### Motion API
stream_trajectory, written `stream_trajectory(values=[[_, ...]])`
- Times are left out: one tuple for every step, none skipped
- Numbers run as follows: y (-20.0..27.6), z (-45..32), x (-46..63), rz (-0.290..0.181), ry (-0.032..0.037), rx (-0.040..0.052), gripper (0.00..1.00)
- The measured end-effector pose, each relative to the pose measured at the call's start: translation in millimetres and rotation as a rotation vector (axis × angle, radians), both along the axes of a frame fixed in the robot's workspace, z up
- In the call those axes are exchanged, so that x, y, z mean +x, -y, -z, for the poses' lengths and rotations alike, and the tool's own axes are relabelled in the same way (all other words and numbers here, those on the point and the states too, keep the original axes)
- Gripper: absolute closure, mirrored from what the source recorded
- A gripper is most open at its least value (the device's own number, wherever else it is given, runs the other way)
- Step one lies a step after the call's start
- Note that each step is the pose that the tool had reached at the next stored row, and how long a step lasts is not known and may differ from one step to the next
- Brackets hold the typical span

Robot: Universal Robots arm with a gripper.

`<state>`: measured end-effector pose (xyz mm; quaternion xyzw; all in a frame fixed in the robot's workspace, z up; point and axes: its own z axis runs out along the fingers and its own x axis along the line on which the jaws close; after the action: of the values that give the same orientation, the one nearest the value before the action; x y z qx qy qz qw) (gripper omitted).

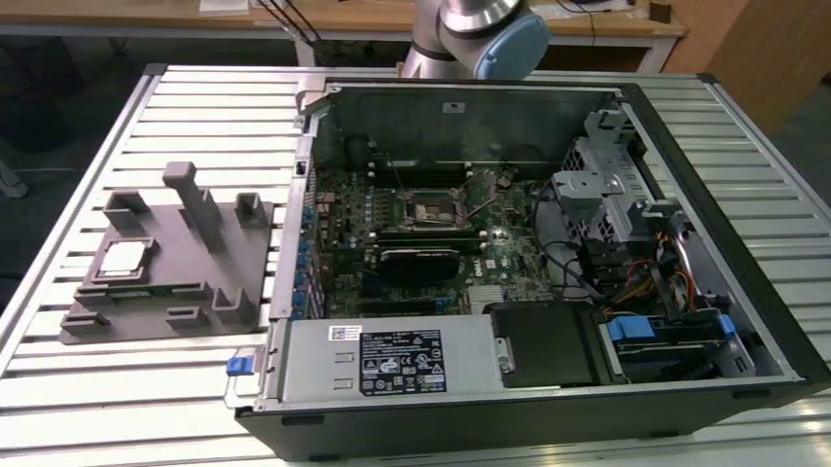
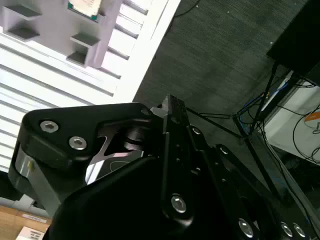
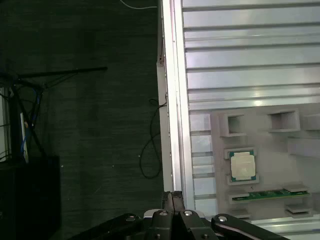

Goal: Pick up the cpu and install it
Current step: 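Pick up the cpu and move it towards the insertion slot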

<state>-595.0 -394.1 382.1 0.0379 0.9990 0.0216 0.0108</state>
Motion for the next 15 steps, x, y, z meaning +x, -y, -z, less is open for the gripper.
stream_trajectory(values=[[0.0,0.3,1.4,0.0,0.0002,0.0,0.89],[-0.1,0.7,5.7,0.0,-0.0001,0.0,0.89],[0.0,1.3,10.3,0.0,-0.0001,0.0,0.89],[-0.1,2.0,14.3,0.0,0.0001,0.0,0.89],[0.0,2.4,16.8,0.0,0.0005,-0.0001,0.89],[0.0,2.9,18.8,0.0,0.0012,-0.0001,0.89],[-0.1,3.2,20.0,0.0,0.0013,-0.0001,0.89],[-0.1,3.3,20.0,0.0,0.0014,0.0,0.89],[-0.1,3.3,20.0,0.0,0.0013,0.0,0.89],[-0.1,3.3,20.0,0.0,0.0014,0.0,0.89],[-0.1,3.3,20.0,0.0,0.0013,0.0,0.89],[-0.1,3.3,20.2,0.0,0.0014,0.0,0.89],[0.0,3.3,20.8,0.0,0.0014,0.0001,0.89],[0.0,3.2,21.9,0.0,0.0013,0.0,0.89],[0.0,3.2,23.1,0.0,0.0013,0.0001,0.89]])
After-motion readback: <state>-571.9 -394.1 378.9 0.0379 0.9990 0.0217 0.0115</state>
